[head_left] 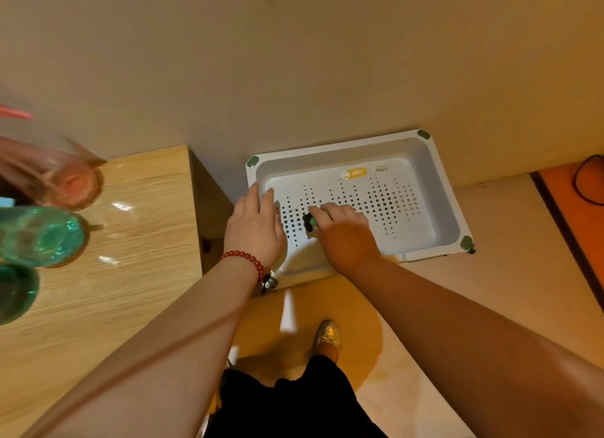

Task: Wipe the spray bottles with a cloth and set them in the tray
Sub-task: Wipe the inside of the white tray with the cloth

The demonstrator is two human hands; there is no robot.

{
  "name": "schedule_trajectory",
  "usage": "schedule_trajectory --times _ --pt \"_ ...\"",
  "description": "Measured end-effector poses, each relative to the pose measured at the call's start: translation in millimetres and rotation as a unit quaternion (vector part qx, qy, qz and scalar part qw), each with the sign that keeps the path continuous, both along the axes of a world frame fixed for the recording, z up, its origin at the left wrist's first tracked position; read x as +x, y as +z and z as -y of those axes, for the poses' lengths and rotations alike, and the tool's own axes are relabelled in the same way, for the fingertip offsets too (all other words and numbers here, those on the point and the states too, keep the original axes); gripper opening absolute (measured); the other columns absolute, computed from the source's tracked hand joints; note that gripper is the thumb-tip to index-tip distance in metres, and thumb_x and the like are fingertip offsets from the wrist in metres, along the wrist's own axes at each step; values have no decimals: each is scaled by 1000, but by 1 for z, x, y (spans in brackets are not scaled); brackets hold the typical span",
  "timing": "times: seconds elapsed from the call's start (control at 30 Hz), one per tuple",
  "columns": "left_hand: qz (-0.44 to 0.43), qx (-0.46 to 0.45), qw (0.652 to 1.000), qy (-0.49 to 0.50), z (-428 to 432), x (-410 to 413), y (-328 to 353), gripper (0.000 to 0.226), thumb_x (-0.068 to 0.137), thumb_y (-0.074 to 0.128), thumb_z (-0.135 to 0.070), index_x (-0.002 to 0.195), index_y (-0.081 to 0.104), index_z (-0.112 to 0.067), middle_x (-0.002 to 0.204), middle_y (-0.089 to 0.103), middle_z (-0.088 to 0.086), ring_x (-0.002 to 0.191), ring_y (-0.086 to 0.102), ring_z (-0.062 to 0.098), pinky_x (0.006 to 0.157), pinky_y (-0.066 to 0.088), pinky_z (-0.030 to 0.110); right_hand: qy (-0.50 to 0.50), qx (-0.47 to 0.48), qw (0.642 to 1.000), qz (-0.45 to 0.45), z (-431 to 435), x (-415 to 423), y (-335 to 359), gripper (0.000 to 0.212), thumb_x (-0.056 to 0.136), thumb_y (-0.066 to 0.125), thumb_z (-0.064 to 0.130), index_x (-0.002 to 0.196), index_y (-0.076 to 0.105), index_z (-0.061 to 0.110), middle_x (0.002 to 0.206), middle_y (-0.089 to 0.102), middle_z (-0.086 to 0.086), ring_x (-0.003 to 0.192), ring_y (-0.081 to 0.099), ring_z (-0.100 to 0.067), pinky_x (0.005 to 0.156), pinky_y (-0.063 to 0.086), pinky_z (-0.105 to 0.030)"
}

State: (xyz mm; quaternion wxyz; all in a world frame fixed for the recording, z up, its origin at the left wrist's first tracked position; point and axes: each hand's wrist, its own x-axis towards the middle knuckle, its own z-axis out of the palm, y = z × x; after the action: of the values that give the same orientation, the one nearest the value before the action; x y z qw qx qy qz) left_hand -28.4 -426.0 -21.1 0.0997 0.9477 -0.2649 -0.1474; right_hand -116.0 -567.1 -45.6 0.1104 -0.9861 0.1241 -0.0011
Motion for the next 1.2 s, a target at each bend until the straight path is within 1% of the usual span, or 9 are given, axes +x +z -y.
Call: schedule_trajectory --times 0.2,0.3,0.4,0.47,0.63,0.77,0.93,1.07,1.2 --pt "-1 -9 999 30 10 19 -25 60 100 38 -25 153 12 -11 161 4 11 143 18 29 113 27 41 31 -7 998 51 11 36 -29 44 68 84 14 109 70 14 101 69 -10 80 66 -31 66 52 -38" --pt "-28 -30 999 36 12 21 -35 62 102 34 -29 154 6 -12 162 -4 7 146 12 25 114 24 40 34 1 999 42 12 49 -47 56 70 82 21 123 65 14 121 64 -15 103 64 -35 87 51 -51" --pt "-35 -50 997 41 13 26 -40 62 102 33 -30 154 3 -12 162 -6 4 147 10 22 115 24 40 62 -24 997 -41 9 49 -58 73 76 77 36 141 48 19 146 46 -10 132 46 -34 103 35 -60" --pt "-40 -62 996 46 11 28 -42 62 103 32 -29 154 2 -13 162 -7 2 147 10 21 115 22 39 84 -21 993 -82 9 41 -65 69 93 57 39 152 24 24 160 20 -2 146 21 -28 114 16 -57" --pt "-77 -102 990 58 7 24 -49 61 104 29 -26 154 -6 -16 160 -18 -4 148 9 20 117 20 41 154 12 981 -114 13 34 -78 62 95 19 43 152 23 19 161 16 -3 147 15 -30 115 15 -53" --pt "-78 -100 989 73 8 26 -53 63 103 29 -25 153 -9 -15 159 -24 -2 149 4 20 118 18 40 216 -5 968 -126 26 55 -73 61 102 31 41 154 4 22 162 -4 1 149 -4 -25 118 0 -44" --pt "-67 -104 989 85 9 27 -56 62 103 28 -25 153 -8 -18 160 -19 -5 149 5 16 117 17 37 99 28 987 -120 10 70 -70 61 103 37 34 154 9 18 162 -1 -7 148 -1 -31 120 8 -52" --pt "-69 -106 987 95 10 26 -56 60 104 27 -26 154 -7 -20 160 -18 -8 149 5 15 117 16 36 220 31 970 -96 5 72 -69 57 101 40 30 153 17 18 161 9 -4 148 8 -28 118 10 -43" --pt "-60 -98 988 103 14 26 -57 63 103 30 -23 154 -7 -20 161 -17 -7 149 9 18 116 17 37 38 2 989 -146 40 67 -74 59 104 24 39 153 -1 19 162 -3 -7 149 -2 -26 119 1 -40"
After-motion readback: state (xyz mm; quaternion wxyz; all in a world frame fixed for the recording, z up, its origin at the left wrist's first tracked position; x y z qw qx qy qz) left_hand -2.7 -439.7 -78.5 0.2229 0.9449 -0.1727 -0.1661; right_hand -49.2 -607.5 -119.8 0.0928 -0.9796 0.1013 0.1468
